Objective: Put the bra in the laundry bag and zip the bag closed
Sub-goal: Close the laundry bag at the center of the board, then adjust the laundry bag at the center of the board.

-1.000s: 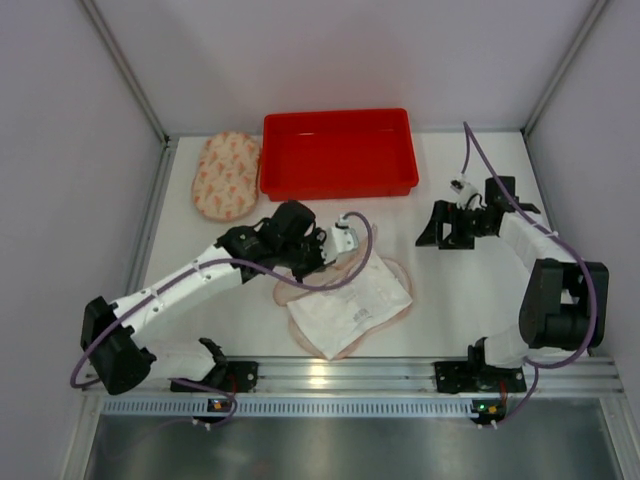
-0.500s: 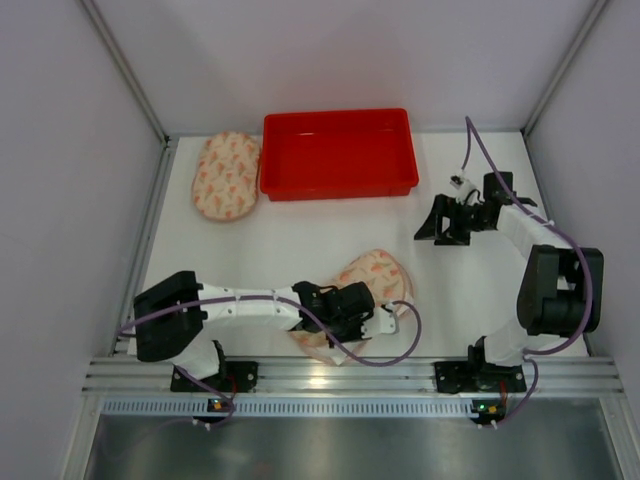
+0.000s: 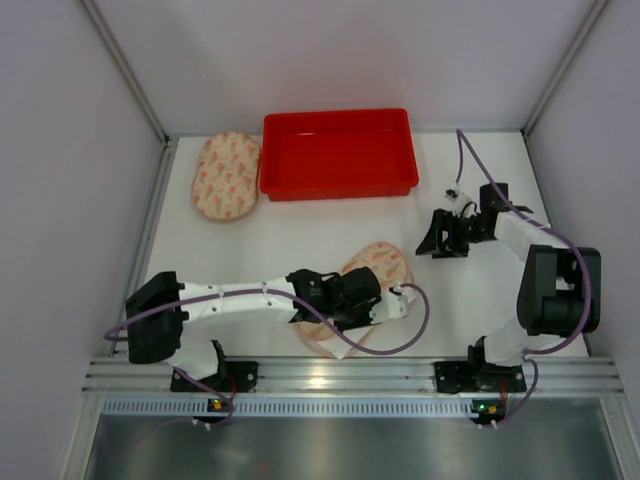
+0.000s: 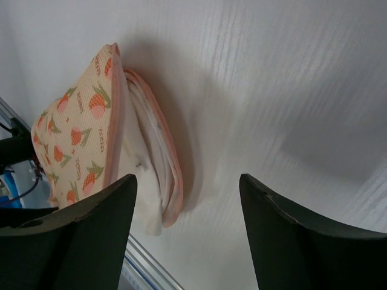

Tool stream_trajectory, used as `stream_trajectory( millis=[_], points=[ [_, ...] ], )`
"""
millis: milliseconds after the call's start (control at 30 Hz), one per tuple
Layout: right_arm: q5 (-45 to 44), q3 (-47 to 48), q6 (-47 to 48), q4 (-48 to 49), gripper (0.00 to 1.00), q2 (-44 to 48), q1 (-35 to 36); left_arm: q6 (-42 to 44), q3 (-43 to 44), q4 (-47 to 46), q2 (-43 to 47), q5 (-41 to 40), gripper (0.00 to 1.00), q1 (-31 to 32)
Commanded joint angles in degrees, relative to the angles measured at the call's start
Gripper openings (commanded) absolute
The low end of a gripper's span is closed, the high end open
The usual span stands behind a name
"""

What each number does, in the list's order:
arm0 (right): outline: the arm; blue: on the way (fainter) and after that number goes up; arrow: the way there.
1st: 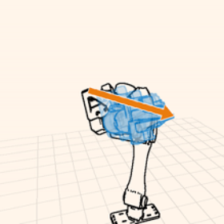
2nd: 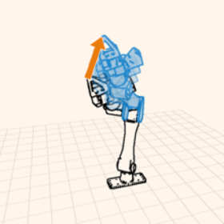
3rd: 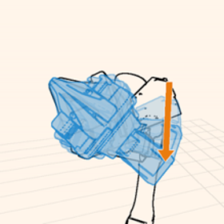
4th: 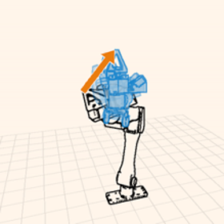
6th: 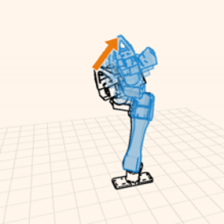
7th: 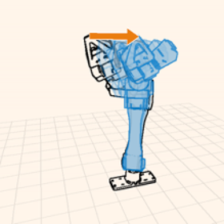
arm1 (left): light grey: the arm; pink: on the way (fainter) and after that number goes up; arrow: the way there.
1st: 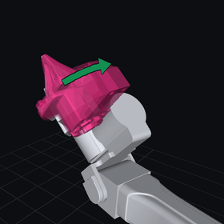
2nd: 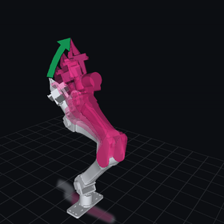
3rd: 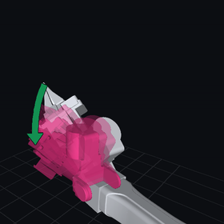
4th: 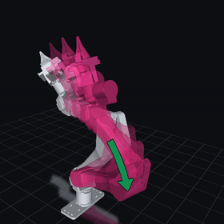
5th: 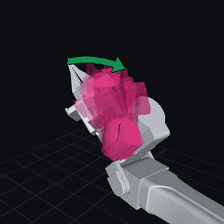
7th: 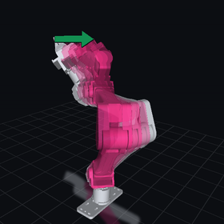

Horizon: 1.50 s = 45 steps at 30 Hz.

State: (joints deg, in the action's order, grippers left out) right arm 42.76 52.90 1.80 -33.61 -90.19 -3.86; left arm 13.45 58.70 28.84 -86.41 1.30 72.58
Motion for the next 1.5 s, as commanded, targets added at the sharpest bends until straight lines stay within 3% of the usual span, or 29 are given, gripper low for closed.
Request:
stream_trajectory(
  millis=[0,167,433,567,700,933,1000,1033,1133,1300,1400,1467],
  points=[
    [0.0,2.5,0.7,1.8,0.69,0.9,0.3,-3.2,5.2,3.5,0.6,3.9,0.00,-0.1],
    [0.0,3.3,-0.7,2.7,0.65,0.3,0.3,-8.0,8.1,4.7,-2.5,9.9,0.00,0.3],
    [0.2,1.9,0.1,2.6,0.63,0.8,0.3,-9.8,8.4,4.3,-13.9,10.0,0.00,3.2],
    [0.3,3.9,1.2,1.4,0.63,0.5,0.3,-6.4,7.8,3.9,-17.8,5.1,0.00,3.7],
    [0.1,6.2,2.4,-0.1,0.62,0.3,0.3,2.9,3.8,2.2,-18.6,-3.4,0.00,3.7],
    [0.8,8.6,3.1,-0.1,0.61,-1.0,0.3,25.9,-5.5,-5.3,-8.2,-9.5,0.04,0.1],
    [1.2,9.7,2.3,0.4,0.62,-1.6,0.3,31.8,-7.0,-5.4,-4.7,-9.4,0.15,-1.6],
    [1.3,10.2,2.1,0.7,0.63,-1.6,0.4,32.9,-7.1,-5.2,-3.4,-9.0,0.31,-2.3],
    [0.9,11.6,0.9,2.9,0.63,-1.7,0.7,33.7,-6.8,-4.0,3.1,-7.9,0.46,-4.0],
    [-0.1,14.6,-3.8,9.1,0.62,-3.9,2.9,28.7,-4.3,3.2,13.3,-3.2,0.49,-4.3],
    [-2.0,16.6,-4.8,12.6,0.62,-6.0,6.7,27.2,-3.7,12.5,16.8,2.7,0.42,-4.3],
    [-3.6,18.3,-4.7,13.7,0.61,-8.5,9.5,27.9,-4.9,17.7,17.8,3.8,0.29,-4.2]
  ],
)
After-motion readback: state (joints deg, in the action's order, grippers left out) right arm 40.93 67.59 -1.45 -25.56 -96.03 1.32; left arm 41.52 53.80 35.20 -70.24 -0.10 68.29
